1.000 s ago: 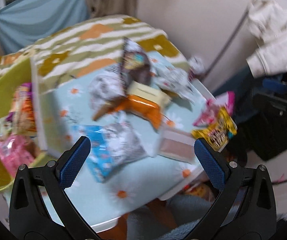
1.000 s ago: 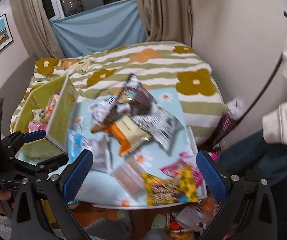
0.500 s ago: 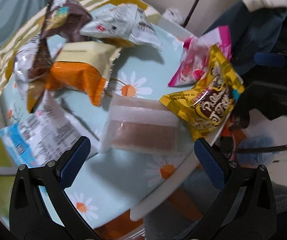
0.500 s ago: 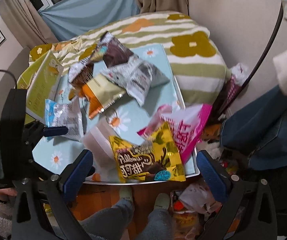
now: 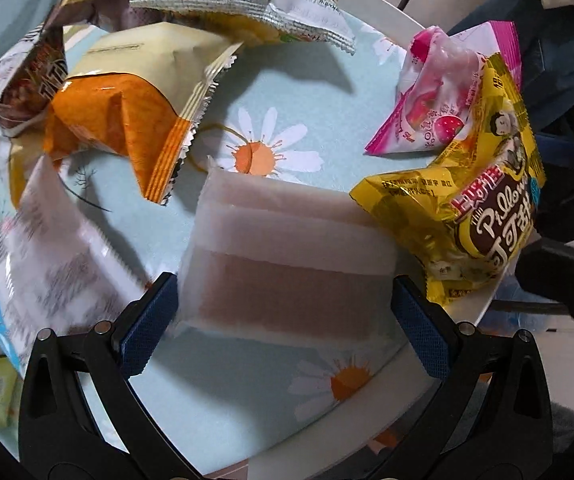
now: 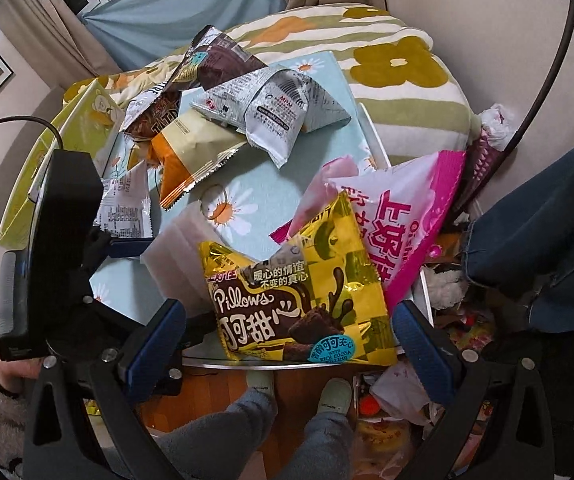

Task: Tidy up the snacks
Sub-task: 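Grasp the pink-brown wrapped cake with the left tool while the right tool grasps the yellow Pillows bag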

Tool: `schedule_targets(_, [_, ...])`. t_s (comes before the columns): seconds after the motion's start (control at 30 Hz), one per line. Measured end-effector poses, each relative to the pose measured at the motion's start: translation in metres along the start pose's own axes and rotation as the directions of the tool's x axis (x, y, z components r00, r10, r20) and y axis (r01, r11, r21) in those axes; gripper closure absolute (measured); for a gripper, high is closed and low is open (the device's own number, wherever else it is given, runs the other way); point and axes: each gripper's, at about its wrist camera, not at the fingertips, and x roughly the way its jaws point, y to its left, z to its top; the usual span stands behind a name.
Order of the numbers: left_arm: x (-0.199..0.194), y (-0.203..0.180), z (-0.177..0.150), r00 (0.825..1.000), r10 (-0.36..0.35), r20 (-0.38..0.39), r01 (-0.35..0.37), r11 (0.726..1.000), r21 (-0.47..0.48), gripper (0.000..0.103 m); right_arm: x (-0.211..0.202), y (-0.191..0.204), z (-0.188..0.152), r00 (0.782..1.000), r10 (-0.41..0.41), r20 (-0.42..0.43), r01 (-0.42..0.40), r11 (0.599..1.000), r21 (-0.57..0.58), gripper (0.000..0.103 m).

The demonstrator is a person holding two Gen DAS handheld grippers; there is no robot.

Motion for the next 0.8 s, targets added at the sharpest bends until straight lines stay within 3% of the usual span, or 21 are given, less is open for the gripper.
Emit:
schedule_targets(0.07, [0.002, -0.002, 0.001, 1.000, 0.009, 0.014, -0.010, 1.000, 0.013, 0.001, 0.002, 0.000, 0.000, 1.000, 0.004, 0.001, -0.004, 1.000, -0.003, 0.000])
schedule_targets(0.17, [-0.003, -0.002, 0.006, 0.999, 0.020, 0.038, -0.021, 0.999, 0.043, 0.017, 0.005, 0.001, 0.000, 1.000, 0.006, 0.003, -0.006, 1.000, -0.018, 0.001])
schedule_targets(0.3, [-0.008, 0.008, 0.009, 0.999, 0.005, 0.041, -0.007, 0.999, 0.045, 0.023, 0.009, 0.006, 0.001, 1.000, -0.012, -0.005, 0.012, 0.999, -0.039, 0.003])
schedule_targets(0.47, [-0.017, 0.028, 0.003, 1.000, 0.011, 0.026, -0.011, 1.000, 0.002, 0.025, 0.010, 0.011, 0.002, 1.000, -0.016, -0.020, 0.014, 0.998, -0.057, 0.011])
schedule_targets(0.8, [-0.028, 0.065, -0.019, 0.999, 0.040, 0.013, -0.039, 0.997, -0.068, 0.025, 0.033, 0.030, 0.005, 0.997, 0.039, -0.065, -0.046, 0.993, -0.107, 0.011])
